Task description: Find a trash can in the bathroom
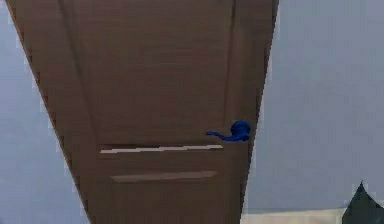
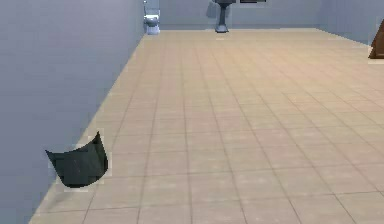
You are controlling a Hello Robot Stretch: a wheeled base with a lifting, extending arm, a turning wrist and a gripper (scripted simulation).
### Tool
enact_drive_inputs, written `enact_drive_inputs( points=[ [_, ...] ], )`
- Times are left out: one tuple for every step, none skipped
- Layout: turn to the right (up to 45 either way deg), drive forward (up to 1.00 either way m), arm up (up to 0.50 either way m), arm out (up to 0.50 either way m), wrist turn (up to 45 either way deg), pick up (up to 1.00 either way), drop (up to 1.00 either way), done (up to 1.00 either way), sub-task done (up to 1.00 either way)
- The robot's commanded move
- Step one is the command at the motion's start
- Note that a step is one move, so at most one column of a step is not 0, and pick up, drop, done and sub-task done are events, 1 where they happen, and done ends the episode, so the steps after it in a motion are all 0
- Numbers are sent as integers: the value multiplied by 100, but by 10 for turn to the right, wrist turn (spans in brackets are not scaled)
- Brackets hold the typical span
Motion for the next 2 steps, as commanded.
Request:
enact_drive_inputs(
  points=[
    [0, 5, 0, 0, 0, 0, 0, 0, 0],
    [-450, 0, 0, 0, 0, 0, 0, 0, 0]
  ],
)
